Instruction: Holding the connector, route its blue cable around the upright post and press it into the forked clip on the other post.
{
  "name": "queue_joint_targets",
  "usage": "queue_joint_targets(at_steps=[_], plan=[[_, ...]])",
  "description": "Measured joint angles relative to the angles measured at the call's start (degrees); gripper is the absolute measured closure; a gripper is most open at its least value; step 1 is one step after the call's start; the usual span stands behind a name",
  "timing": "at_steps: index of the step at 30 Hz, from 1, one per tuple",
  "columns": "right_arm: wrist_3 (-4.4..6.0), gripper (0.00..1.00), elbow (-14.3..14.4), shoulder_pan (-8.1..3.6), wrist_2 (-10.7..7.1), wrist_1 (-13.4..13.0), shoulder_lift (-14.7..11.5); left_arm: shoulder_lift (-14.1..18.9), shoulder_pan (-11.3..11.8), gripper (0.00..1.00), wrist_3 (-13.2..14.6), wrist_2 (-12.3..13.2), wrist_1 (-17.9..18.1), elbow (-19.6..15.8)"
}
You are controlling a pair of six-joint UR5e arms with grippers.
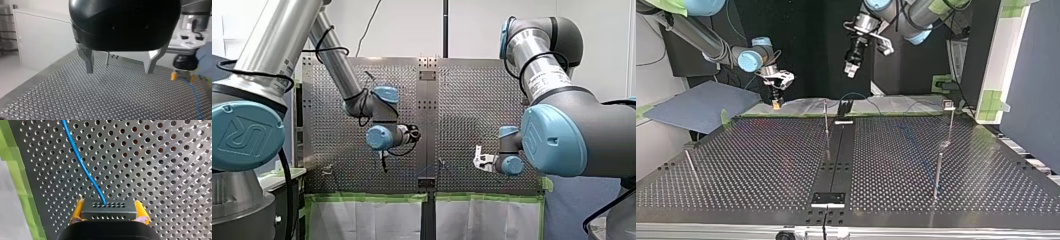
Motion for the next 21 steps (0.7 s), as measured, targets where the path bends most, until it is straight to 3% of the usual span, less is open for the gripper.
queue_joint_targets(at_steps=[15, 21], plan=[[0.31, 1.00, 0.00, 0.04, 0.04, -0.09, 0.01, -0.01, 1.17, 0.02, 0.16, -0.59, 0.33, -7.06], [0.17, 1.00, -0.02, -0.42, 0.49, 0.19, -0.11, -0.02, 1.63, 0.02, 0.26, -0.51, 0.54, -7.60]])
